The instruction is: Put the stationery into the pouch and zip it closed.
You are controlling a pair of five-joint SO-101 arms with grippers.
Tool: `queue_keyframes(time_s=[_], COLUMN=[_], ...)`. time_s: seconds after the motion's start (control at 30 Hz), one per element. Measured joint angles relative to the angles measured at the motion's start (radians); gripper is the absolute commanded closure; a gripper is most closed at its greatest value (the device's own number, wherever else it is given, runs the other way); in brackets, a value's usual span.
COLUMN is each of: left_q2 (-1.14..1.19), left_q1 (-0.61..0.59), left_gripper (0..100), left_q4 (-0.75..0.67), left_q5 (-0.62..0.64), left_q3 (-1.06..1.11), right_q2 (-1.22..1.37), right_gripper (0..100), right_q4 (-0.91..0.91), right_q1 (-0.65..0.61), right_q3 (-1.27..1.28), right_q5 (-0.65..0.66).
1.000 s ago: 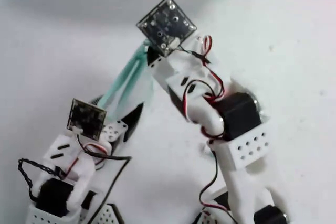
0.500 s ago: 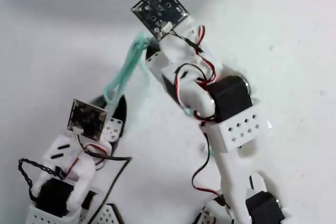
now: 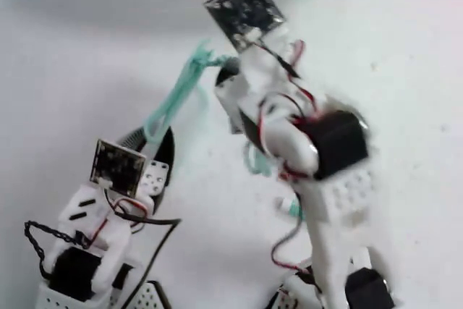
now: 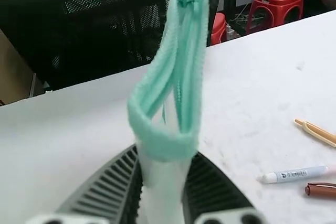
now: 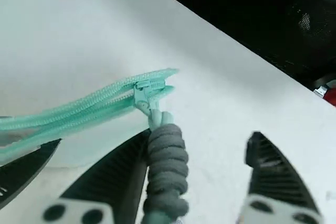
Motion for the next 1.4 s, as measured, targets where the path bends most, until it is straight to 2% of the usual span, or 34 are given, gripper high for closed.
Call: queue_keyframes(time_s=[0.17, 0.27, 0.33, 0.43, 0.53, 0.63, 0.73, 0.87, 1.03, 1.2, 1.4], left_q2=[0.0, 0.017, 0.017, 0.017, 0.017, 0.017, 0.017, 0.017, 0.017, 0.017, 0.017], left_q1=[0.0, 0.0, -0.006, -0.002, 0.025, 0.025, 0.028, 0.028, 0.028, 0.028, -0.057], left_gripper=[98, 98, 98, 98, 98, 98, 98, 98, 98, 98, 98], left_q4=[0.0, 0.002, 0.002, 0.002, 0.002, 0.017, 0.034, 0.109, 0.141, 0.163, 0.15], left_q5=[0.0, 0.0, 0.0, 0.0, 0.0, 0.0, 0.0, 0.0, 0.0, 0.0, 0.003], left_q3=[0.002, 0.003, 0.003, 0.003, 0.003, 0.003, 0.0, -0.057, -0.078, -0.08, -0.08], right_q2=[-0.063, -0.064, -0.037, -0.025, -0.025, -0.031, -0.032, -0.005, 0.009, 0.009, 0.02], right_gripper=[72.3, 72.2, 71.4, 67.9, 68.0, 68.1, 73.5, 83.4, 82.1, 81.0, 81.1], right_q4=[0.138, 0.186, 0.189, 0.187, 0.181, 0.181, 0.17, 0.06, -0.203, -0.448, -0.552], right_q1=[0.112, 0.175, 0.178, 0.109, 0.084, 0.115, 0.198, 0.278, 0.318, 0.324, 0.324], right_q3=[-0.112, -0.095, -0.025, 0.109, 0.132, 0.133, 0.212, 0.471, 0.876, 1.119, 1.178], right_q5=[0.011, 0.015, 0.021, 0.043, 0.052, 0.061, 0.137, 0.339, 0.615, 0.672, 0.675])
